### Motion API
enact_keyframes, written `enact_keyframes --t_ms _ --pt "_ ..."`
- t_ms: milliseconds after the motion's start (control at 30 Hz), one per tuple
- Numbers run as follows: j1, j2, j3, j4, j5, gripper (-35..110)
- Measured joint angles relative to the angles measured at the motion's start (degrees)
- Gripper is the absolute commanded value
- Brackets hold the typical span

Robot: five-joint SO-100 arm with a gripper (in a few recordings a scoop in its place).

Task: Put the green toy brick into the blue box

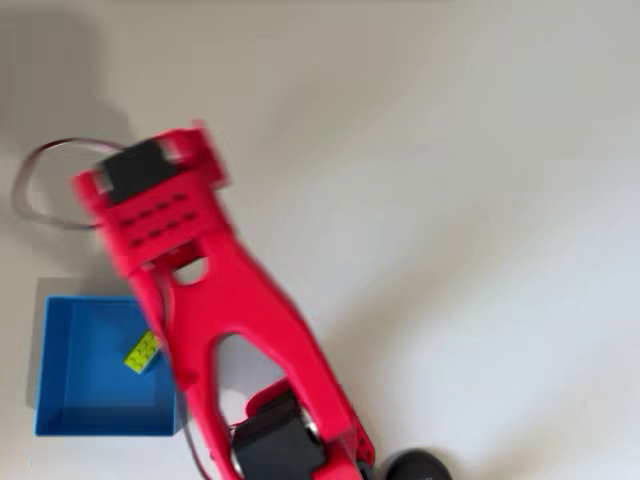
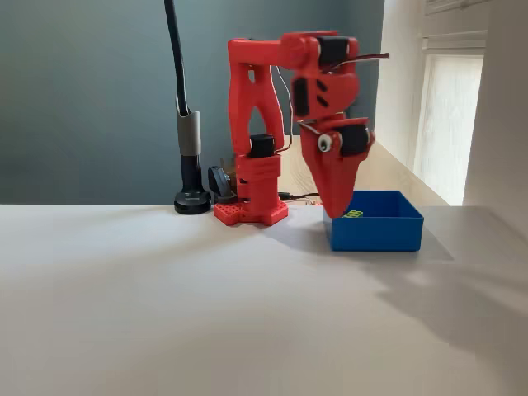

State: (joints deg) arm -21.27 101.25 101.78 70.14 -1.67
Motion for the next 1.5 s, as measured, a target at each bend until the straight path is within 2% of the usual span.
enact_keyframes --t_ms 233,533,1100,1500 --pt "10.5 0.5 7.3 -9.4 -1.3 0" --pt "15.7 20.6 32.5 -24.4 -4.2 0" --pt "20.1 58.6 65.5 -34.0 -2.1 0" --pt "21.1 77.3 76.7 -33.9 -2.1 0"
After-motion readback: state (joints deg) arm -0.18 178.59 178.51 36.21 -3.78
